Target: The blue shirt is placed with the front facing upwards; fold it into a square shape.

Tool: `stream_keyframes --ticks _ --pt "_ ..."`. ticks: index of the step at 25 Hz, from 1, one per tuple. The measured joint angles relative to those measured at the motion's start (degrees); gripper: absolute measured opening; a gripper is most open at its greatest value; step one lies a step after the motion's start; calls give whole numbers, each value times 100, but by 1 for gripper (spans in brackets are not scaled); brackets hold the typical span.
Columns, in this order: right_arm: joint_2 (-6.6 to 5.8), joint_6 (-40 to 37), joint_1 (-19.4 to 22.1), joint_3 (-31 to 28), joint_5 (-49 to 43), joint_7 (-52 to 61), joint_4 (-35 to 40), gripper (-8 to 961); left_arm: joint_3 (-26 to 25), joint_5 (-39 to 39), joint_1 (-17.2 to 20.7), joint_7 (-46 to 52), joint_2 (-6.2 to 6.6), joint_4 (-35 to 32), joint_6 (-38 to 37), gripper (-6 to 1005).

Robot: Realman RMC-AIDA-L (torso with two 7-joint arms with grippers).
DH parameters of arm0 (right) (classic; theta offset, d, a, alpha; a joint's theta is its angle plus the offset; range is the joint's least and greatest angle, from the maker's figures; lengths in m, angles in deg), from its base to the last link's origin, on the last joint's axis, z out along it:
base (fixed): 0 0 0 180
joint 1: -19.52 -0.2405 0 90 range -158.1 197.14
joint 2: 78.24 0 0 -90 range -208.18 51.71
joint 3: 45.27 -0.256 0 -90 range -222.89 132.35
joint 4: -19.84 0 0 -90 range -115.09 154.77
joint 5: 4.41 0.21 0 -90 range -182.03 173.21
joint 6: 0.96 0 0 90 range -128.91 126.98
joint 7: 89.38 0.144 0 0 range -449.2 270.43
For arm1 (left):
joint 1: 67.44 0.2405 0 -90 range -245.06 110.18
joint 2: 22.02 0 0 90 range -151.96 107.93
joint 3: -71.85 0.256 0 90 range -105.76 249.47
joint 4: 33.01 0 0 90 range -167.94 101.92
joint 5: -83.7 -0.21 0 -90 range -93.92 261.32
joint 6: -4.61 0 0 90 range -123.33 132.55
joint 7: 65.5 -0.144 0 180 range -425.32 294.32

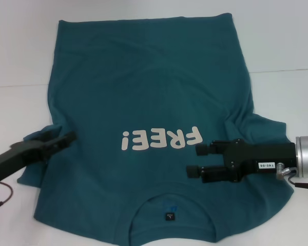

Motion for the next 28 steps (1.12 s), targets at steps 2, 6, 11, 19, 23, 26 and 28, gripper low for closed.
stream_keyframes --ticks 2,6,11,19,23,26,28 --pt "1 -1 -2 0 6 0 6 880 -65 -3 16 4 5 -2 175 857" --pt "1 -1 -3 -2 9 0 9 880 -97 -14 40 10 7 -4 483 852" --pt "-3 13 -2 -4 12 9 4 880 -73 -32 55 0 -1 -4 818 845" --pt "-8 39 11 -4 12 9 -15 881 -82 -73 116 -12 -13 -4 956 835" --pt "-8 42 14 -4 12 9 -17 881 -90 -81 167 -22 -21 -3 959 830" --pt "-8 44 8 -4 12 9 -14 881 -92 -154 193 -21 -32 -3 961 826" --pt "-8 45 4 -4 11 9 -13 880 -86 -220 197 -8 -36 1 965 824"
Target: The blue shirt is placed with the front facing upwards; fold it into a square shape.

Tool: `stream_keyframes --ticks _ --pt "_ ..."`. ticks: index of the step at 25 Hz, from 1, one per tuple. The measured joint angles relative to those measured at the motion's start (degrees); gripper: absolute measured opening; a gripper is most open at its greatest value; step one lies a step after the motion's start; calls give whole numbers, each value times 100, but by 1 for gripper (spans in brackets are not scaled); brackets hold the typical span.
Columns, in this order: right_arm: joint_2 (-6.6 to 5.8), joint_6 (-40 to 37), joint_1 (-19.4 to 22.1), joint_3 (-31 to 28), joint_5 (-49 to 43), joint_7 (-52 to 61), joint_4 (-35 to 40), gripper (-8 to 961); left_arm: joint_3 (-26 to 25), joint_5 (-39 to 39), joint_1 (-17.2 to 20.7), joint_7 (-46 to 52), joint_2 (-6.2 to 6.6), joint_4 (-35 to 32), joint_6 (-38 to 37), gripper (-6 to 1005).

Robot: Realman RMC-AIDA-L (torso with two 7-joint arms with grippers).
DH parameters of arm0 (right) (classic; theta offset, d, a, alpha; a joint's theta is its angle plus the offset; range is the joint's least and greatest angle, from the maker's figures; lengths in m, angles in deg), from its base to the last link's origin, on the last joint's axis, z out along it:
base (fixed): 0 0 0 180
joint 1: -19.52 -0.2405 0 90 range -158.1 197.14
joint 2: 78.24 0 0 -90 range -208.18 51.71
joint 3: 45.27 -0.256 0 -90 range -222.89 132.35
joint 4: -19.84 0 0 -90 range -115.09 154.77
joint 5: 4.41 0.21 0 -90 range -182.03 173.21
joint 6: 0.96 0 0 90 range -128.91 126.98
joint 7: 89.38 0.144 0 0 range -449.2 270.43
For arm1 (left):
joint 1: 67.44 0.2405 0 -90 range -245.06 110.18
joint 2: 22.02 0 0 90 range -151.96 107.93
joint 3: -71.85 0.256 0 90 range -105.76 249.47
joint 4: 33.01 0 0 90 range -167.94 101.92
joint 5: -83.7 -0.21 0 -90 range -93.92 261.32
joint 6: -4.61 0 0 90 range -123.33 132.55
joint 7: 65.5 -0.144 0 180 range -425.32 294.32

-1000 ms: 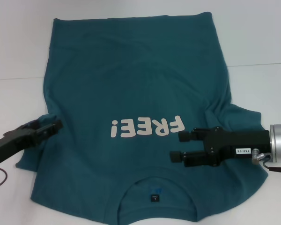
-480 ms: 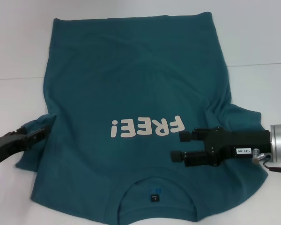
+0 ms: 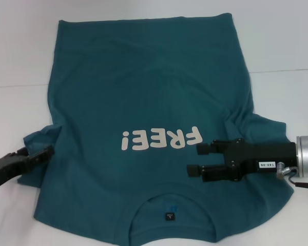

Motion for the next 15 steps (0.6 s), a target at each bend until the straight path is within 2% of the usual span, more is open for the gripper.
stream_keyframes --ticks 15 --pt "0 9 32 -3 0 -9 1 881 56 -12 -73 18 -21 25 9 805"
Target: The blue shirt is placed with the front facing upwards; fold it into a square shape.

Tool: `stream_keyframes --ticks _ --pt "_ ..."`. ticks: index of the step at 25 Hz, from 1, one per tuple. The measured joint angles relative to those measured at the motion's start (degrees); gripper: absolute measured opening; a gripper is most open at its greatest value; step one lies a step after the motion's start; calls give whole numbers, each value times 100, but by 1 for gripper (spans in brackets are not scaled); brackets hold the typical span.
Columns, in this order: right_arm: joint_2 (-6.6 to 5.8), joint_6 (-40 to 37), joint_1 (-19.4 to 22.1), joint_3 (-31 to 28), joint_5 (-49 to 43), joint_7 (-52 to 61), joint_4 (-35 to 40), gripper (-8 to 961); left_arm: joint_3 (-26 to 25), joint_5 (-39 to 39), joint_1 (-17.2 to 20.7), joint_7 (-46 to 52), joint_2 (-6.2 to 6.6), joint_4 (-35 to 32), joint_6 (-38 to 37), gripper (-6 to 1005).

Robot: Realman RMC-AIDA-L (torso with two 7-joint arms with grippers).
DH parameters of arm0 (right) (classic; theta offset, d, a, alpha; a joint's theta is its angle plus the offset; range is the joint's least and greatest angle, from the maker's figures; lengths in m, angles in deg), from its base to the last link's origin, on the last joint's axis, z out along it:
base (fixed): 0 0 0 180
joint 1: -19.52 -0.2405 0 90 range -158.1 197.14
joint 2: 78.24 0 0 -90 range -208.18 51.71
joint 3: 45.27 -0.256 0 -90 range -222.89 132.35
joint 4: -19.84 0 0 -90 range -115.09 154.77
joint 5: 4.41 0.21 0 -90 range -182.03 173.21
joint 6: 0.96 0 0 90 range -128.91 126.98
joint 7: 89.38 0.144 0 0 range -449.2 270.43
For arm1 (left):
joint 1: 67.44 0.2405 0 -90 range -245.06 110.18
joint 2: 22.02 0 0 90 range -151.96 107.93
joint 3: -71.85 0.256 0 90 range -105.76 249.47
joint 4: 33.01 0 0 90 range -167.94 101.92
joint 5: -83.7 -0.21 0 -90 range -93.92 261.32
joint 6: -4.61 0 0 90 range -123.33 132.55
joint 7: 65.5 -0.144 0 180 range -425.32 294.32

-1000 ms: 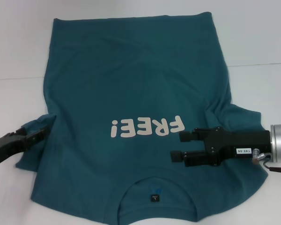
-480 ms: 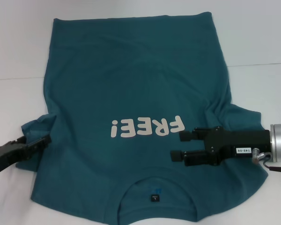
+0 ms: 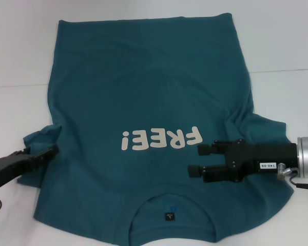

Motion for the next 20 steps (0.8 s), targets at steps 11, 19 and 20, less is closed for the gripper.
stream_keyframes --ticks 11,19,20 --pt "9 -1 -2 -6 0 -9 -13 880 -63 13 3 78 -7 -89 108 560" --pt "9 2 -3 -6 3 -17 -15 881 -38 7 -16 80 -7 -90 152 252" --pt "9 3 -3 -6 4 -18 -15 881 -37 5 -17 80 -7 -91 152 218"
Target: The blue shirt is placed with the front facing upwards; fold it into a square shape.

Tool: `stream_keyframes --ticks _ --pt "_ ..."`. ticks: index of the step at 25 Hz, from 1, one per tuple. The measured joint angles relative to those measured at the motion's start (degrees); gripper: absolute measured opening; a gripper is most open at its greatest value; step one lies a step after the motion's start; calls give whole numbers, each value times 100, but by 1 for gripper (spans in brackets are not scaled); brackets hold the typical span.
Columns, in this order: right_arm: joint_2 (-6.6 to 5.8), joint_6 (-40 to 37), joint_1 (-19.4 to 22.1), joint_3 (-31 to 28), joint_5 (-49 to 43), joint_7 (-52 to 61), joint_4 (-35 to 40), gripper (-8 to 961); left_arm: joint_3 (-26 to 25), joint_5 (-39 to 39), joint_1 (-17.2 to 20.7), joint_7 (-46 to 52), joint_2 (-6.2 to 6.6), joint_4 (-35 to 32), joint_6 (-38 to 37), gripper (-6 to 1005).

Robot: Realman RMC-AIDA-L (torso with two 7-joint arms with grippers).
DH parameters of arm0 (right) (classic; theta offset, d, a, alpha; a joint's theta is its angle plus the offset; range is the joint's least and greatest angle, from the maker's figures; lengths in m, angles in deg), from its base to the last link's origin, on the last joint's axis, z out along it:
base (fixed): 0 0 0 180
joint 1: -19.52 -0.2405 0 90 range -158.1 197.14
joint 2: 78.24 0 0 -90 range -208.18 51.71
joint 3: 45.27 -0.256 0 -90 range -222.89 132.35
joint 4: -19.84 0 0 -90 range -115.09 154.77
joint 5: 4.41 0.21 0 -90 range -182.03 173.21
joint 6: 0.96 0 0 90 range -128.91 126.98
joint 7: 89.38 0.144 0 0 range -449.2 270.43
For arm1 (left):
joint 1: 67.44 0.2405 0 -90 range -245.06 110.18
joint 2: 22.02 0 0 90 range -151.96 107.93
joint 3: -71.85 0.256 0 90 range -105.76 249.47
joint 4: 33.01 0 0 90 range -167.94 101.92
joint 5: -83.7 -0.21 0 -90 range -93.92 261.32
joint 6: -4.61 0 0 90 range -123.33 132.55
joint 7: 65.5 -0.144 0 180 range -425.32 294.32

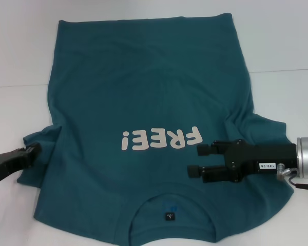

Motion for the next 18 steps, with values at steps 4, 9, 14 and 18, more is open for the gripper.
stream_keyframes --ticks 4,9,14,18 --pt "0 4 0 -4 3 0 0 881 0 -5 -2 0 0 0 8 92" --pt "0 14 0 -9 6 0 0 881 1 -3 -2 0 0 11 34 -2" --pt "0 15 16 -9 39 -16 -8 880 7 -2 -2 0 0 6 34 -1" --pt "0 20 26 -9 68 -23 -10 880 -18 -4 -2 0 4 -3 73 -1"
